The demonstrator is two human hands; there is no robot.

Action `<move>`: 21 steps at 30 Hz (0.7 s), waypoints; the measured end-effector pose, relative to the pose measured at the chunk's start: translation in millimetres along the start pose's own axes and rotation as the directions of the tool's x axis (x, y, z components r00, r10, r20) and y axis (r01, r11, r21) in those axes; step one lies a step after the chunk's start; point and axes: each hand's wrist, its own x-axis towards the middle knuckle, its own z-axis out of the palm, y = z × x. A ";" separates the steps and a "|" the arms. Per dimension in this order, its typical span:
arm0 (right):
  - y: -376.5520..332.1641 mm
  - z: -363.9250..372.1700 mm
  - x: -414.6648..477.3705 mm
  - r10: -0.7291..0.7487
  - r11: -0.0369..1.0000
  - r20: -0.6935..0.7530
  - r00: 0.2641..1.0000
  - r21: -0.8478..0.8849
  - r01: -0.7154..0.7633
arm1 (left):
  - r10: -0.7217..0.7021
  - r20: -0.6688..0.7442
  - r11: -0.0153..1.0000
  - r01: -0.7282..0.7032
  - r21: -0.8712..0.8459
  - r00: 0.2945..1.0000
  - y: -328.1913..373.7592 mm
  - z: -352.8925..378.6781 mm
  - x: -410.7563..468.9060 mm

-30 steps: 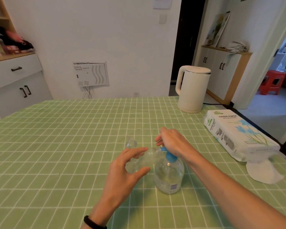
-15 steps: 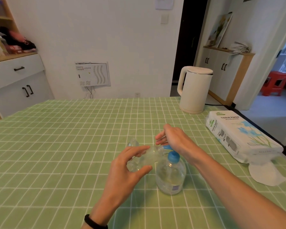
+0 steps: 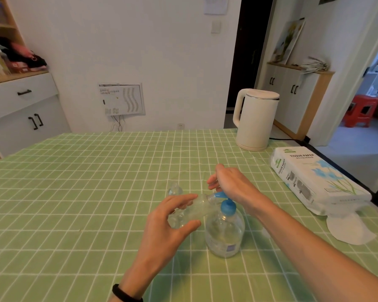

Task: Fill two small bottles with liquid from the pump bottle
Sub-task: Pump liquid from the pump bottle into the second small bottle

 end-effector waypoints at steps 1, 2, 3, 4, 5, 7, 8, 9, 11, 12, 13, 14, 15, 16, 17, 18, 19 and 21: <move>-1.7 -1.1 0.2 -0.007 1.000 -0.008 1.000 -0.010 0.007 | 0.000 -0.003 1.000 0.000 -0.001 1.000 0.5 -0.3 0.1; -2.5 -1.7 -0.3 -0.011 1.000 -0.012 1.000 -0.013 0.011 | 0.001 -0.006 1.000 -0.001 0.000 1.000 1.0 -0.8 0.3; -2.7 -1.6 -0.9 -0.009 1.000 -0.011 1.000 -0.008 0.009 | 0.003 -0.007 1.000 -0.003 0.001 1.000 1.2 -1.3 0.4; -2.4 -1.4 -2.1 -0.008 1.000 -0.009 1.000 0.002 0.008 | 0.004 -0.006 1.000 -0.004 0.001 1.000 1.3 -1.6 0.6; -1.9 -1.2 -3.2 -0.008 1.000 -0.011 1.000 0.011 0.008 | 0.005 -0.005 1.000 -0.005 0.000 1.000 1.3 -1.8 0.6; -1.5 -0.2 -5.0 -0.011 1.000 -0.025 1.000 0.024 0.012 | 0.009 -0.003 1.000 -0.009 0.001 1.000 0.9 -1.8 0.5; -1.1 0.6 -5.7 -0.012 1.000 -0.032 0.999 0.025 0.013 | 0.011 -0.003 1.000 -0.011 0.001 1.000 0.4 -1.8 0.9; -0.4 1.8 -5.9 -0.013 1.000 -0.038 0.999 0.015 0.014 | 0.014 -0.003 1.000 -0.013 0.002 1.000 -0.1 -1.3 1.1; 1.2 4.4 -6.3 -0.006 1.000 -0.039 0.999 -0.022 0.005 | 0.016 0.009 1.000 -0.016 -0.001 1.000 -1.3 0.0 1.1; 1.9 5.3 -6.4 0.000 1.000 -0.033 0.999 -0.030 -0.001 | 0.013 0.015 1.000 -0.013 -0.004 1.000 -1.9 0.8 0.9; 2.0 5.8 -6.3 0.005 1.000 -0.028 1.000 -0.031 -0.005 | 0.009 0.019 1.000 -0.009 -0.007 1.000 -2.7 1.3 0.4; 2.0 5.7 -6.3 0.008 0.999 -0.028 1.000 -0.032 -0.009 | 0.006 0.018 1.000 -0.006 -0.008 1.000 -3.3 1.8 0.2; 2.2 5.4 -6.3 0.011 0.999 -0.030 1.000 -0.034 -0.012 | 0.003 0.016 1.000 -0.003 -0.010 1.000 -3.7 2.0 -0.2; 2.6 5.0 -6.2 0.012 0.999 -0.031 0.999 -0.035 -0.013 | 0.003 0.013 1.000 -0.002 -0.011 1.000 -3.8 2.2 -0.5; 2.9 4.7 -6.0 0.014 0.999 -0.030 0.999 -0.035 -0.015 | 0.004 0.010 1.000 -0.004 -0.011 1.000 -3.8 2.3 -0.5; 2.9 4.4 -6.0 0.020 0.999 -0.029 0.999 -0.035 -0.021 | 0.006 0.009 1.000 -0.006 -0.006 1.000 -3.8 2.3 -0.3; 2.3 3.9 -6.1 0.025 0.999 -0.027 0.999 -0.034 -0.026 | 0.005 0.009 1.000 -0.005 -0.001 1.000 -3.6 2.0 -0.3; 0.3 1.6 -6.4 0.023 0.999 -0.019 1.000 -0.032 -0.024 | 0.005 0.008 1.000 -0.005 0.002 1.000 -2.9 1.3 -0.3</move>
